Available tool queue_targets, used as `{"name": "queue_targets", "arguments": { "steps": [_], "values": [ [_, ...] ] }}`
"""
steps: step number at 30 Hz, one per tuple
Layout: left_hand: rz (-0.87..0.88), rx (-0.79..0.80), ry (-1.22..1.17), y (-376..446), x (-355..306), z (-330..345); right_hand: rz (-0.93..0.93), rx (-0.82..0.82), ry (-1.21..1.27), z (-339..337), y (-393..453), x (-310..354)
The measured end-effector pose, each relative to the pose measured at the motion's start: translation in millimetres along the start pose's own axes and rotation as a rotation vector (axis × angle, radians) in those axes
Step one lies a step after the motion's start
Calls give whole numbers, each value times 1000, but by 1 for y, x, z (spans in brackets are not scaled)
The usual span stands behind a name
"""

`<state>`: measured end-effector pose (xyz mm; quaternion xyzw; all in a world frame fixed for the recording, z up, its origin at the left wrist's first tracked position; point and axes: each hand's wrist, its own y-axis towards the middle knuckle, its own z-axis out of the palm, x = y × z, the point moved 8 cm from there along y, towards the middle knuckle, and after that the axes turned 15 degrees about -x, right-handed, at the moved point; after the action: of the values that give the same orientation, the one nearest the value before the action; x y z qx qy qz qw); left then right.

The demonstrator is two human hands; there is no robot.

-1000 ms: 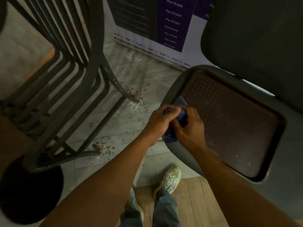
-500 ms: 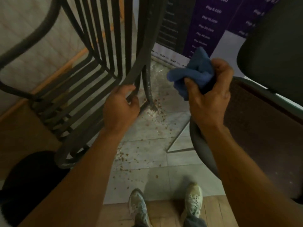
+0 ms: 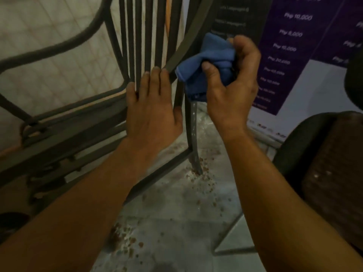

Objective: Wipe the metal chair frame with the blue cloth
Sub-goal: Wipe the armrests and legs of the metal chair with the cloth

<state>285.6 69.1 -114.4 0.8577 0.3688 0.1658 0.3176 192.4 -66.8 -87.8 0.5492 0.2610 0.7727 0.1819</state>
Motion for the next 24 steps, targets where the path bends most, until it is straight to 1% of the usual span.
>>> {"name": "queue_targets", "arguments": {
  "steps": [4,6,8,11,13,16,18,24],
  "values": [
    [77,-157,85,-7,-8,2,-56,-157,91,-3,-6,-12],
    [107,-204,131,-10,-10,5,-133,-226,129,-6,-6,-12],
    [92,-228,159,-9,-9,8,-221,-244,141,-2,-3,-10],
    [87,-277,178,-8,-10,10,-283,-218,162,12,3,-14],
    [89,-310,177,-9,-9,10,-289,-166,160,26,1,-24],
    [93,-346,153,-9,-8,10,-263,-5,102,53,-14,-47],
    [103,-357,149,-9,-9,10,-255,74,12,65,-28,-66],
    [127,-347,169,-9,-6,14,-245,118,-132,60,-68,-114]
  ]
}}
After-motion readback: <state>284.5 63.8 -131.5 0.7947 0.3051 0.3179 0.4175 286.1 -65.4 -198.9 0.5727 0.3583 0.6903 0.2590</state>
